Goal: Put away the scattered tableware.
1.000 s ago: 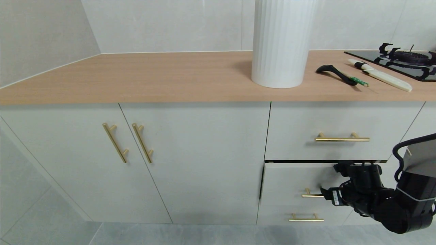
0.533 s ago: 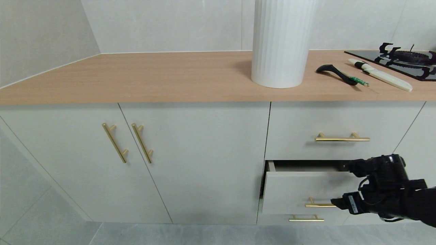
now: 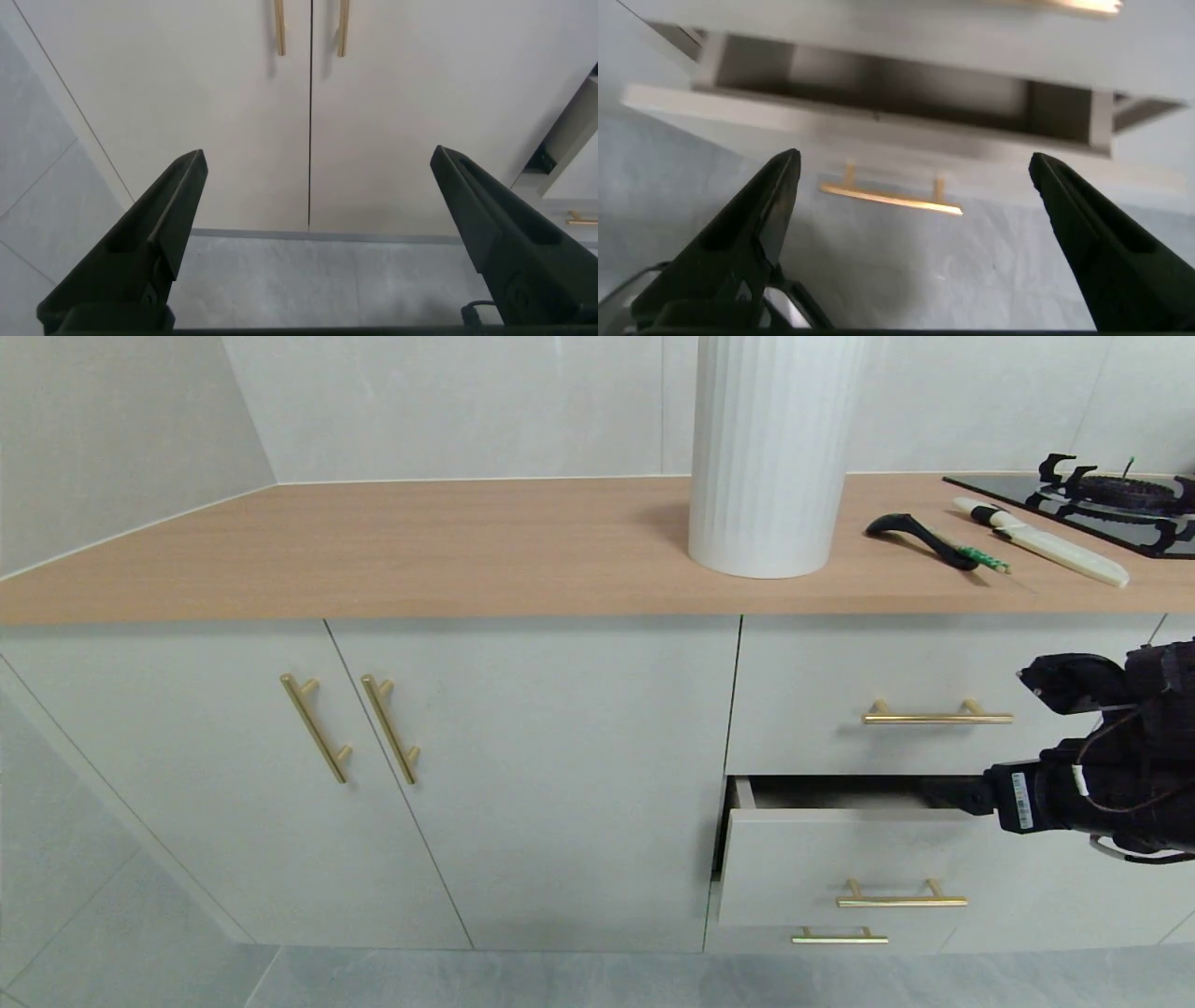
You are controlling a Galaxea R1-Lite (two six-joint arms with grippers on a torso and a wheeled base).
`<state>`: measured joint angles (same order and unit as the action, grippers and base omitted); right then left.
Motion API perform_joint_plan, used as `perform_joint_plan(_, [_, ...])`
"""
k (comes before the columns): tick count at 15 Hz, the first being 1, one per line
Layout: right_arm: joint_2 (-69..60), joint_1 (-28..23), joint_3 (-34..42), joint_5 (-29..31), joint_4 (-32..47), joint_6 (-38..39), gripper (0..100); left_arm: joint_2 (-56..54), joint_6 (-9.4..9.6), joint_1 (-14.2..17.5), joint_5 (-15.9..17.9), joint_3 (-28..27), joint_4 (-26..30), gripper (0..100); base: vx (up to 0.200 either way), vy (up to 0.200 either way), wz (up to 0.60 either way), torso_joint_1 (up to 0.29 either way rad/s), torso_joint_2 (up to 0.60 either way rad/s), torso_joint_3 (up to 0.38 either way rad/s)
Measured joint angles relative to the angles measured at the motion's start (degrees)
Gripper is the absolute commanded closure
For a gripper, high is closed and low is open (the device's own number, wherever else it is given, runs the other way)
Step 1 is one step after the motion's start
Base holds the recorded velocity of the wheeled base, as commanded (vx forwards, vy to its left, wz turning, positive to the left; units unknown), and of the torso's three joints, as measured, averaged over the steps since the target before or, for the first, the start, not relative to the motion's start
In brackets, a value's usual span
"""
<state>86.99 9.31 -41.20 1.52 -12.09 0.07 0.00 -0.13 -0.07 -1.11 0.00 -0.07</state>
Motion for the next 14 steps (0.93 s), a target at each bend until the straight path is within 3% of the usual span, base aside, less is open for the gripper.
perform_joint_plan(3, [4.94,1.43,-1.02,0.04,-2.88,0.63,0,0.00,0.02,-0.02,0.02,0.00,0.00,0,0.000,0.000,0.00,0.000,0.00,0.000])
perform_joint_plan(7, [12.81,2.84,-0.85,3.15,-12.57,3.01,0,0.00,0.00,-0.02,0.00,0.00,0.00,0,0.000,0.000,0.00,0.000,0.00,0.000])
perform_joint_plan(14, [18.82,3.56,0.02,5.28,-19.46,3.43,0,0.00,0.00,-0.02,0.00,-0.02,0.00,0,0.000,0.000,0.00,0.000,0.00,0.000])
